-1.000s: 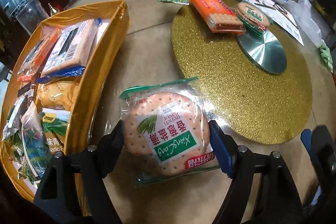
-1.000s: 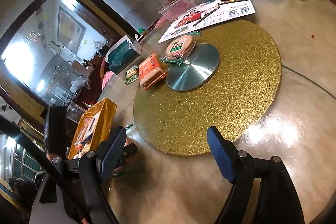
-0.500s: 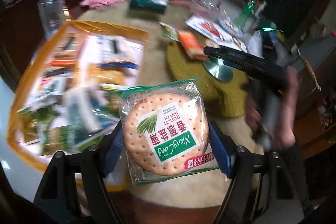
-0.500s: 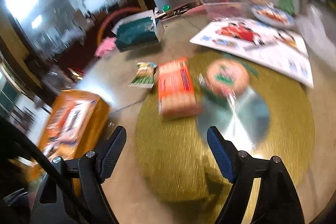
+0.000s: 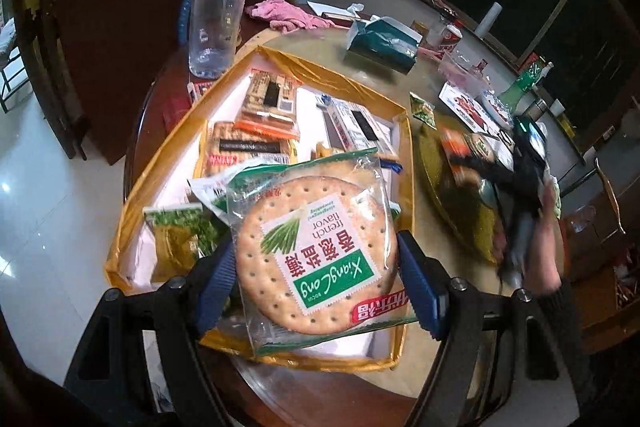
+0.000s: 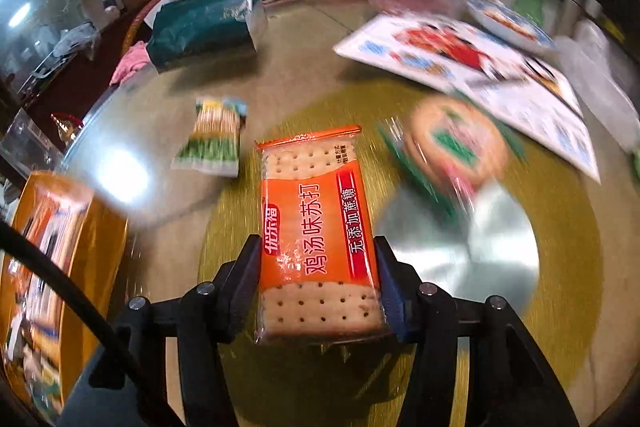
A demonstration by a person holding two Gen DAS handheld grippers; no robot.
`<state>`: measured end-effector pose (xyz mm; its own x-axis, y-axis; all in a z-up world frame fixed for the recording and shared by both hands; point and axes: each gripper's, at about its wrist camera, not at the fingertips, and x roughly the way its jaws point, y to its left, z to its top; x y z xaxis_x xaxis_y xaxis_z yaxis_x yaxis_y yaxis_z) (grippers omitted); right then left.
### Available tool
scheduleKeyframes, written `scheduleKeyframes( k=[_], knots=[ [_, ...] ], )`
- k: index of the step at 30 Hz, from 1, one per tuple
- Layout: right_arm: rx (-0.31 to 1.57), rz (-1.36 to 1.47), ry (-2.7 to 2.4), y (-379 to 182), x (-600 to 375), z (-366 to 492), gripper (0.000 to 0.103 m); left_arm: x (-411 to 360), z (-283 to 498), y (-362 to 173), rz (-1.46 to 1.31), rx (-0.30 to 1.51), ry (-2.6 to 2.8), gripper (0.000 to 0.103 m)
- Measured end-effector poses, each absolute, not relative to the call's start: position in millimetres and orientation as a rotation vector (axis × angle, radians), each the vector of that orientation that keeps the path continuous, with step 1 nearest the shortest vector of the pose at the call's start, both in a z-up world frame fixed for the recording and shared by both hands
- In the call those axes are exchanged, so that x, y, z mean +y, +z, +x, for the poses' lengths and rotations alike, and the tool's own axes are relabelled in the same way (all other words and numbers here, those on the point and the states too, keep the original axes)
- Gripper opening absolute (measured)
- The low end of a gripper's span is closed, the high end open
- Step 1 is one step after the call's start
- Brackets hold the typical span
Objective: Organize snacks
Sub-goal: 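Grasp the orange cracker pack with the right gripper while the left carries its cracker bag to the tray, then lower both packs into the white tray and open both grippers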
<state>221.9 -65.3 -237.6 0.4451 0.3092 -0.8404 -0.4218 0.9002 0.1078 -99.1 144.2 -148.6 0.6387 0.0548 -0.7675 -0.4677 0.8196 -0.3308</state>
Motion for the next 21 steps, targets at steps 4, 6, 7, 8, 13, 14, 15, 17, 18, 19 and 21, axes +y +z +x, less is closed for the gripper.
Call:
scheduleKeyframes(
  k=[4,6,7,8,13,14,15,17,18,19,21],
  knots=[
    [1.013,-0.025,0.508,-220.2,-77.3,171.4,0.054,158.2,-84.0,-148.4,-0.500,0.850,0.329,0.077],
    [0.978,0.027,0.623,-197.2,-67.2,143.5,0.054,165.9,-75.8,-146.4,-0.479,0.857,0.337,0.077],
    [0.974,0.049,0.671,-188.4,-58.5,135.8,0.054,171.0,-69.9,-145.2,-0.468,0.861,0.326,0.077],
    [0.973,0.067,0.729,-179.1,-47.6,128.7,0.053,177.4,-63.6,-145.5,-0.465,0.868,0.312,0.077],
    [0.985,0.035,0.923,-151.8,39.8,109.9,0.054,208.4,-39.0,-162.2,-0.447,0.942,0.307,0.077],
    [1.003,0.021,0.938,-153.3,59.5,109.7,0.054,214.0,-36.6,-167.9,-0.447,0.963,0.320,0.077],
    [1.014,0.010,0.945,-156.1,71.7,109.0,0.054,216.3,-35.7,-172.4,-0.446,0.984,0.324,0.077],
    [1.035,-0.028,0.924,-166.5,98.4,112.1,0.054,220.9,-35.7,-180.7,-0.441,1.010,0.305,0.077],
    [1.054,-0.040,0.903,-173.5,108.0,115.2,0.054,221.7,-35.9,-183.2,-0.436,1.020,0.294,0.077],
    [1.071,-0.040,0.894,-178.1,113.5,116.8,0.054,222.8,-36.8,-186.0,-0.434,1.023,0.286,0.077],
    [1.098,-0.032,0.880,-188.9,119.4,118.6,0.054,224.1,-37.4,-192.4,-0.419,1.045,0.287,0.077]
  ],
)
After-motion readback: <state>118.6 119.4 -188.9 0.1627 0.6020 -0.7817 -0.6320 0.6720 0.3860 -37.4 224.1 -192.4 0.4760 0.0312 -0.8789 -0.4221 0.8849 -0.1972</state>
